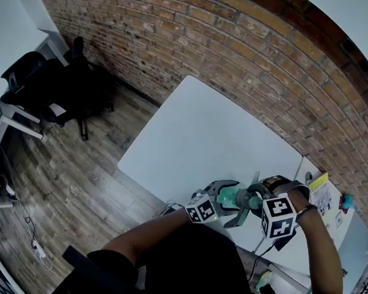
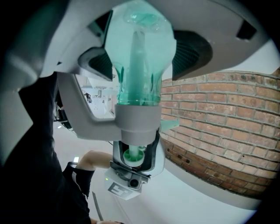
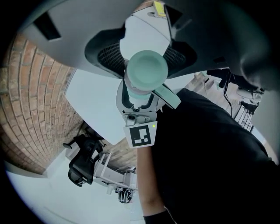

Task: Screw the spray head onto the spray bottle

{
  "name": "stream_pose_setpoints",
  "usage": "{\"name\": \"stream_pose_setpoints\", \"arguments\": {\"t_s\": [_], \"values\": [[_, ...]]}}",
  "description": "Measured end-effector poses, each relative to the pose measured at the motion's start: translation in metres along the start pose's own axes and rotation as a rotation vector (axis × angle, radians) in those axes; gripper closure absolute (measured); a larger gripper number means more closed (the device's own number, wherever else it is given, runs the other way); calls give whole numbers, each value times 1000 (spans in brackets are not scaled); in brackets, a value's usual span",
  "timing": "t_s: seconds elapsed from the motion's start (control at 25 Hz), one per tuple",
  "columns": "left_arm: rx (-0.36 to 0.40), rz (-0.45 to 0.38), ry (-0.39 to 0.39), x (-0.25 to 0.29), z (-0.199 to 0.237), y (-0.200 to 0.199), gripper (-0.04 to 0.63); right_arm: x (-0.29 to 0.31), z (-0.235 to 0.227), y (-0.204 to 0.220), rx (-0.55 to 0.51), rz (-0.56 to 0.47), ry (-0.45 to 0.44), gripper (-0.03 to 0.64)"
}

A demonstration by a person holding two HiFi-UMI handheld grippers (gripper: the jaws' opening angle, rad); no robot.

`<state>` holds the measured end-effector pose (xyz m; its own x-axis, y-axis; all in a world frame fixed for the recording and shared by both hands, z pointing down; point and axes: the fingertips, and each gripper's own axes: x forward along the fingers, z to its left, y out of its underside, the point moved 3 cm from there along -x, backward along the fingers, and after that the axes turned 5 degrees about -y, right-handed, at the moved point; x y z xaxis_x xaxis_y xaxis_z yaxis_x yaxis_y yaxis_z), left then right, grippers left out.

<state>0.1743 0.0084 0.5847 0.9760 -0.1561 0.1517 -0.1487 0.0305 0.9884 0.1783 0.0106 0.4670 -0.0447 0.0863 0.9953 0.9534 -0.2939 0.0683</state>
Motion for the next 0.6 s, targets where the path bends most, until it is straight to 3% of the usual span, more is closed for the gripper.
{"name": "stream_pose_setpoints", "arguments": {"t_s": [0.6], "values": [[-2,-13,-11,-1,0,0,178,1,-2,2,183,-38,22,359]]}}
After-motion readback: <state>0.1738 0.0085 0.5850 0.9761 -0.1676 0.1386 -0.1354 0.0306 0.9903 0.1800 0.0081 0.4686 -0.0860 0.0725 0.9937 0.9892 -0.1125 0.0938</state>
